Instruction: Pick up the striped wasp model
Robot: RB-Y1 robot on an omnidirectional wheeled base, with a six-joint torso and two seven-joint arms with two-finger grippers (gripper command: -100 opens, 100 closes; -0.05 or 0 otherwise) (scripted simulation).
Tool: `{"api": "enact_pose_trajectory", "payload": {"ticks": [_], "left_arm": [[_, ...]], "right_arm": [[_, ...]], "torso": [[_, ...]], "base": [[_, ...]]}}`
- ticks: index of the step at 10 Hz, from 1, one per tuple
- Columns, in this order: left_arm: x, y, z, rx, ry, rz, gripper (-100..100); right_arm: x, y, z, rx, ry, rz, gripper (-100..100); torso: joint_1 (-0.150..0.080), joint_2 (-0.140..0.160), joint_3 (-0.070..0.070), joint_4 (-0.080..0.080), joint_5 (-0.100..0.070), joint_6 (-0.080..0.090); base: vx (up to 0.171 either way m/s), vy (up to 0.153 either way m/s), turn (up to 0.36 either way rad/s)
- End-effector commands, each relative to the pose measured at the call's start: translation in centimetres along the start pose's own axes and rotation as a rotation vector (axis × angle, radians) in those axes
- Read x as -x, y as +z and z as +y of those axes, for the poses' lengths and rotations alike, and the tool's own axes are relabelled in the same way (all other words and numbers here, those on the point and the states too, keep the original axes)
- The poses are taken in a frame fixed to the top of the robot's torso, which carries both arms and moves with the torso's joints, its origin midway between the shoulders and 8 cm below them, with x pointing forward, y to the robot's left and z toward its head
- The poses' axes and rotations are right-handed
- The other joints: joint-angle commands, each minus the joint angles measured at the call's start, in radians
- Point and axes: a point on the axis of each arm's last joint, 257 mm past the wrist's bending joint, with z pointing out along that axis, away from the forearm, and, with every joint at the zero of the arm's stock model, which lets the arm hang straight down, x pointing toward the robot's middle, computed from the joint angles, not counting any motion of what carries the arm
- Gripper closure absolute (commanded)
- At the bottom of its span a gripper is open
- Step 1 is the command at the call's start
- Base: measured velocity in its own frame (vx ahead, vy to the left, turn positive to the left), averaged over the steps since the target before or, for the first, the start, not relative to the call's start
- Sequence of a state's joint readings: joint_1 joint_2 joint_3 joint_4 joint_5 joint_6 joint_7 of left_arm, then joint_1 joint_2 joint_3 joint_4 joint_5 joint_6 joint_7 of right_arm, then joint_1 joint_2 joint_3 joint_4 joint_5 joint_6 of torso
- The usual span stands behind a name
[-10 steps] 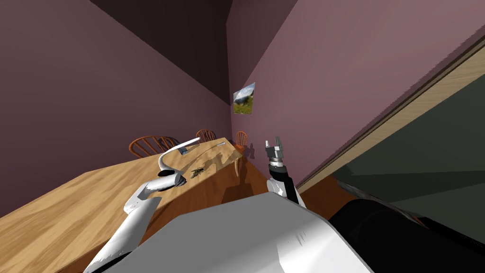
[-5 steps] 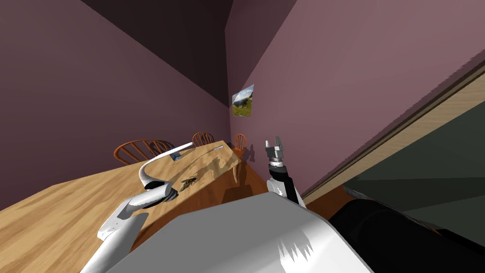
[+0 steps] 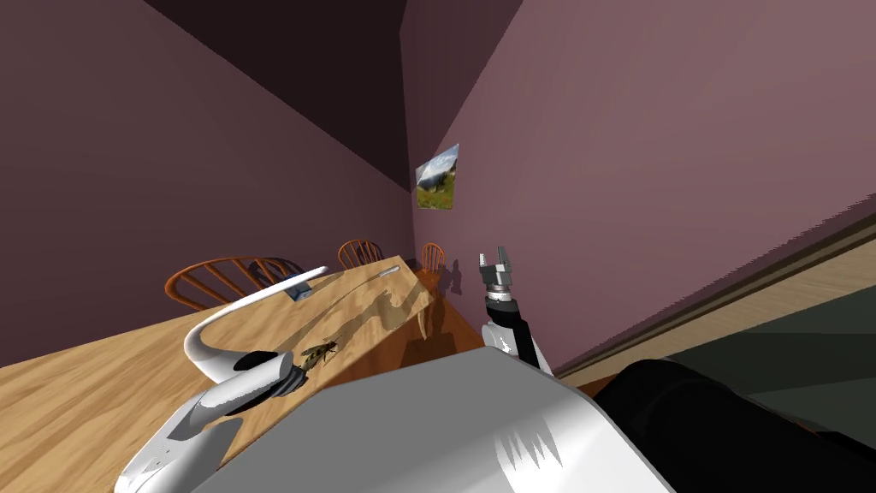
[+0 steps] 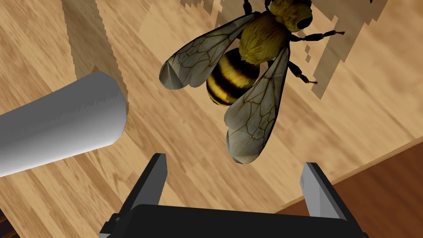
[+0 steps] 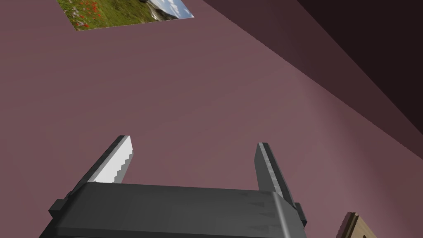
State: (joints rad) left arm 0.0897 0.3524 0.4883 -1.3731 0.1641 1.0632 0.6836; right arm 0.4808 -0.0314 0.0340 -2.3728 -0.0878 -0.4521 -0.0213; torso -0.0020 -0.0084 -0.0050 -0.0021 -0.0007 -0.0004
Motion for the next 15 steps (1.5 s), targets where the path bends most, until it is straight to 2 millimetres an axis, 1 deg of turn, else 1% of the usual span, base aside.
{"api": "enact_pose_trajectory", "payload": {"ticks": [1,2,3,4,7,8,9,13,14,15], "left_arm": [[1.6,0.2,1.0,0.014,-0.013,-0.02,-100],[1.1,0.0,0.5,0.009,-0.009,-0.013,-100],[1.2,0.0,0.5,0.01,-0.009,-0.014,0],[1.3,0.7,1.1,0.011,-0.004,-0.01,-100],[1.3,1.6,1.9,0.011,0.002,-0.006,-100],[1.4,1.4,1.8,0.013,0.0,-0.008,-100],[1.3,1.5,1.7,0.011,0.001,-0.007,100],[1.3,1.4,1.7,0.011,0.0,-0.007,100],[1.3,1.4,1.7,0.011,0.0,-0.007,0],[1.3,0.7,1.1,0.011,-0.004,-0.01,100]], "right_arm": [[0.0,0.0,0.0,0.0,0.0,0.0,0],[0.0,0.0,0.0,0.0,0.0,0.0,0],[0.0,0.0,0.0,0.0,0.0,0.0,0],[0.0,0.0,0.0,0.0,0.0,0.0,0],[0.0,0.0,0.0,0.0,0.0,0.0,0],[0.0,0.0,0.0,0.0,0.0,0.0,0],[0.0,0.0,0.0,0.0,0.0,0.0,0],[0.0,0.0,0.0,0.0,0.0,0.0,0],[0.0,0.0,0.0,0.0,0.0,0.0,0],[0.0,0.0,0.0,0.0,0.0,0.0,0]], "torso": [[0.0,0.0,0.0,0.0,0.0,0.0],[0.0,0.001,0.001,0.0,0.0,0.0],[0.001,0.005,0.002,0.001,0.0,0.0],[0.002,0.007,0.004,0.002,0.0,0.0],[0.004,0.007,0.004,0.002,0.001,0.0],[0.004,0.007,0.004,0.002,0.001,0.0],[0.003,0.008,0.005,0.002,0.001,0.0],[0.003,0.009,0.005,0.002,0.001,0.0],[0.003,0.009,0.005,0.002,0.001,0.0],[0.003,0.009,0.005,0.002,0.001,0.0]], "base": [[0.123,-0.04,-0.012],[0.051,-0.017,0.004],[0.01,-0.004,0.0],[0.026,0.016,0.043],[0.036,0.025,0.03],[0.013,0.011,0.004],[0.0,0.0,0.0],[0.0,0.0,0.0],[0.0,0.0,0.0],[-0.032,-0.017,-0.054]]}}
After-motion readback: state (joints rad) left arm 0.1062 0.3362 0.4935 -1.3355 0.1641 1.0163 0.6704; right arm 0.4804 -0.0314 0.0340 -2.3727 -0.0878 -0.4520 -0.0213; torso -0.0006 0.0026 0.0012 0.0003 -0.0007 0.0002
